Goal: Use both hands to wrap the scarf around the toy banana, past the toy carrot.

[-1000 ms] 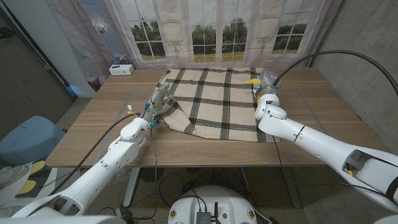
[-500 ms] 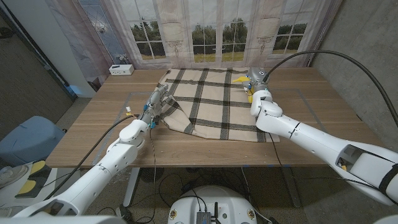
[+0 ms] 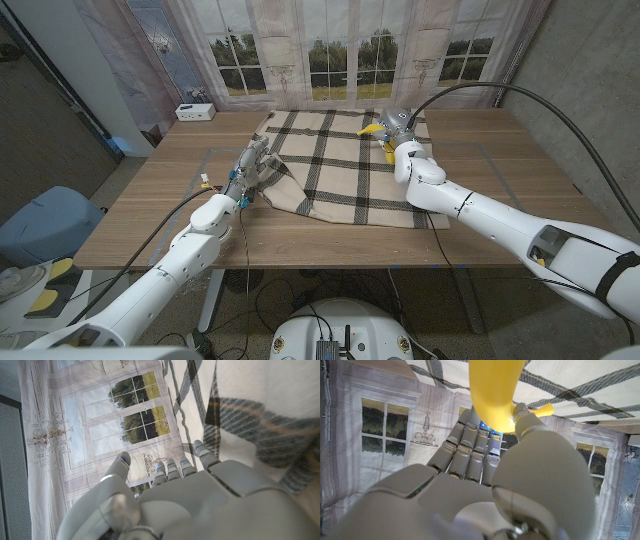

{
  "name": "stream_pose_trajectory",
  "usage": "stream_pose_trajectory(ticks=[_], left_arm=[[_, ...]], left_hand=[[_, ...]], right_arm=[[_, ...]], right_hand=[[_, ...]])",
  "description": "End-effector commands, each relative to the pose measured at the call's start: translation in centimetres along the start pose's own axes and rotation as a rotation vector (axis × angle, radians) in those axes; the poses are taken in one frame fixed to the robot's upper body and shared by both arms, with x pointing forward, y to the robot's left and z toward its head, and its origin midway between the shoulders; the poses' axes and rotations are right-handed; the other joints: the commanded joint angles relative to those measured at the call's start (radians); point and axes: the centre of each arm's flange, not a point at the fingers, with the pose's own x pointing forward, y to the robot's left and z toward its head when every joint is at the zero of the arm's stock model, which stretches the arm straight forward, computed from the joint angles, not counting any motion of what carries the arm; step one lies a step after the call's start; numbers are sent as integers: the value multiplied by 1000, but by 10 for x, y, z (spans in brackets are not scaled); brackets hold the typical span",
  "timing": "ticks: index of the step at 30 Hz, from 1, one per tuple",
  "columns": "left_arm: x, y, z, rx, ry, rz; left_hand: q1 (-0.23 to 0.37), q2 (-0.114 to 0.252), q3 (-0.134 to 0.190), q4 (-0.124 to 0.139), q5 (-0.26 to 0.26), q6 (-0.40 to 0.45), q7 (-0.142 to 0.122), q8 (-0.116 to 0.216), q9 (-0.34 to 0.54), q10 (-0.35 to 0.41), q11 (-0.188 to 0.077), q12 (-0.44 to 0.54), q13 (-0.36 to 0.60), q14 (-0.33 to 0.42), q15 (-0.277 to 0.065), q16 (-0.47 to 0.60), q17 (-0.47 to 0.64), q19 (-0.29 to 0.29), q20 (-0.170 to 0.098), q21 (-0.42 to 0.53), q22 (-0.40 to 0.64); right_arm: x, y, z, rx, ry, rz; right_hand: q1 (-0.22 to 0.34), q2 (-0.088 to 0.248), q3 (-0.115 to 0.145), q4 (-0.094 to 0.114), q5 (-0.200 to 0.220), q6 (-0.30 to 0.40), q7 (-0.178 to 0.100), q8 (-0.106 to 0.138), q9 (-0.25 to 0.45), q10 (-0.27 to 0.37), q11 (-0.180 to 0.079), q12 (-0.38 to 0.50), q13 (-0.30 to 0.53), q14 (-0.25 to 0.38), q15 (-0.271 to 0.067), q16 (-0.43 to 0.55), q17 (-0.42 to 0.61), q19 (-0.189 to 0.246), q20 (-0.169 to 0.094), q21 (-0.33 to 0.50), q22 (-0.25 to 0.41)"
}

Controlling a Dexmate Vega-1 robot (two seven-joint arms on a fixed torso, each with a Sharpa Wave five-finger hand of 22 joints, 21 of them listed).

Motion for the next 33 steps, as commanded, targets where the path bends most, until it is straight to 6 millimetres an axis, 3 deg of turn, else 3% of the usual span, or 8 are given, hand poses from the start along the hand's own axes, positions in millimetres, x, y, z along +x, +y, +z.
stream_pose_trajectory(ticks=[1,22,29,33], left_arm=[[-2,2,-3,-6,3,10],[-3,1,-5,-10,11,24],[-5,0,-5,-7,11,26],[-6,-1,-5,-9,14,24]], left_hand=[[1,2,4,-6,4,7,-6,1,3,-2,2,5,1,-1,9,5,4,5,7,8,5],[2,2,5,-7,5,6,-6,0,3,-1,2,5,2,-2,9,4,4,4,10,8,6],[2,2,5,-7,5,6,-6,0,3,-3,3,4,2,-2,8,4,4,5,9,8,6],[2,1,5,-8,5,6,-7,0,3,-1,3,5,2,-1,8,4,4,5,9,8,6]], right_arm=[[9,9,25,-19,-112,57],[21,33,41,-47,-176,190],[24,38,40,-51,-172,249],[25,39,38,-50,-157,292]], right_hand=[[111,123,21,19,3,118,-110,0,4,80,-76,13,43,32,-151,-9,5,0,0,9,5],[108,121,24,22,4,118,-111,-7,4,72,-80,10,33,33,-148,-33,6,-3,2,21,3],[87,112,36,29,6,55,-115,-40,2,0,-78,-28,5,-10,-145,-117,-36,-19,12,34,0],[28,94,26,52,2,-9,-118,-58,-3,-72,-74,-75,-23,-48,-133,-202,-104,-30,23,46,-6]])
